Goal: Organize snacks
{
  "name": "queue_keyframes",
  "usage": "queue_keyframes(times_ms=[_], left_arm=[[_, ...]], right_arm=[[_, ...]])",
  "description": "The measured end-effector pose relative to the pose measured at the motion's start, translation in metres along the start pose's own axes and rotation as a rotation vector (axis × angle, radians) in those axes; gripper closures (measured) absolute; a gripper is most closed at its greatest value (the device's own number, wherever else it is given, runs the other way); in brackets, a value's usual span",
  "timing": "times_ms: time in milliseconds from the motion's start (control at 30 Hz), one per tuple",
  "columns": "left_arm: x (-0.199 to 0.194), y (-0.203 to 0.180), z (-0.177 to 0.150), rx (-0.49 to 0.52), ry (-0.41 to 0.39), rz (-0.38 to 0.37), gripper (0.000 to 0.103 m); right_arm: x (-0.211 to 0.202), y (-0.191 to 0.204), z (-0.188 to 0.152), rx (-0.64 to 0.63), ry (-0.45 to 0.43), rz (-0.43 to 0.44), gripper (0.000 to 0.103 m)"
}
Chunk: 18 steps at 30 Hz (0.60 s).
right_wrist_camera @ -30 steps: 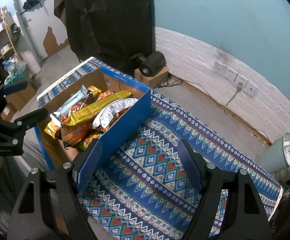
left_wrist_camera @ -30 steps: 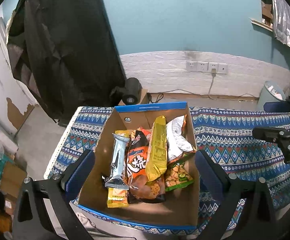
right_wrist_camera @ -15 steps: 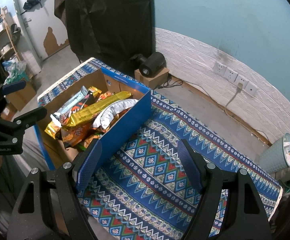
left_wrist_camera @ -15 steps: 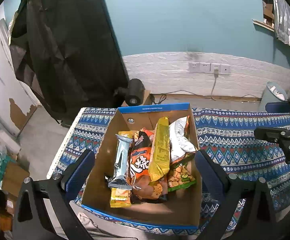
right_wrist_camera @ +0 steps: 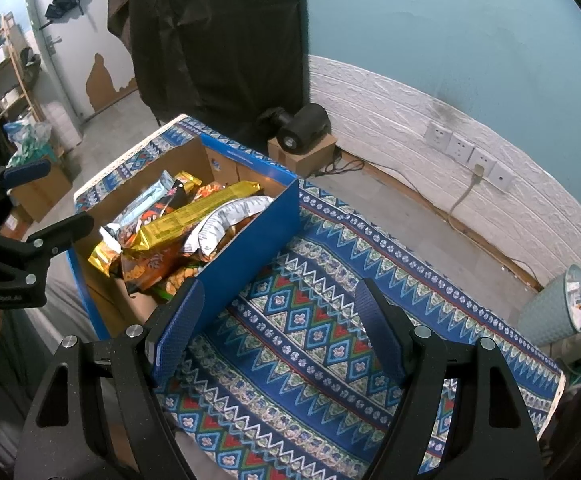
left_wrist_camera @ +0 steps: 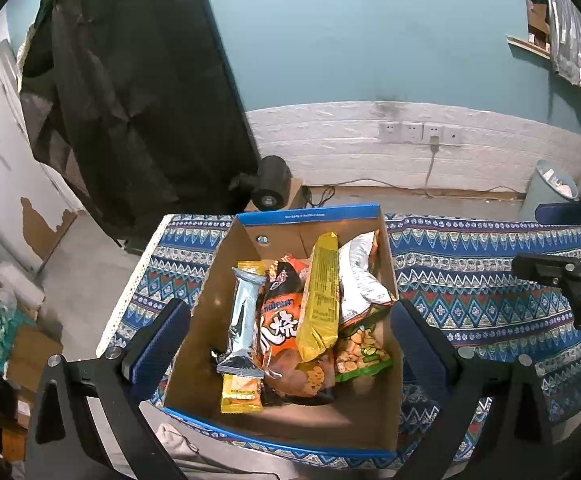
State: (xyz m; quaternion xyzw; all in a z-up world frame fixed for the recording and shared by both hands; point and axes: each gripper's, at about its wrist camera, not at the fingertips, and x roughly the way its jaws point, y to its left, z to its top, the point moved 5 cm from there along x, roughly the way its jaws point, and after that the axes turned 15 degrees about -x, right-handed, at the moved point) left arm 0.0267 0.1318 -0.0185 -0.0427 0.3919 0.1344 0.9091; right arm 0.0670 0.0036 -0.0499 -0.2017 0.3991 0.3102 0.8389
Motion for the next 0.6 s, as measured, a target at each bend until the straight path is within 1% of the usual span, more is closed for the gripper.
queue_keyframes(times_ms=[200,600], left_arm=[[-0.0001,-0.0009,0.0000,-0.007,0.011,-0.011,0.002],[0.0011,-0.0030,-0.0019,0.003,0.011,-0.003,0.002]], right_arm=[[-0.0004,-0.0005,-0.0021,-0.002,0.002,0.000,0.026],[-0.0015,0.0003,-0.0046,-0.005,0.004,-0.001,0.026]])
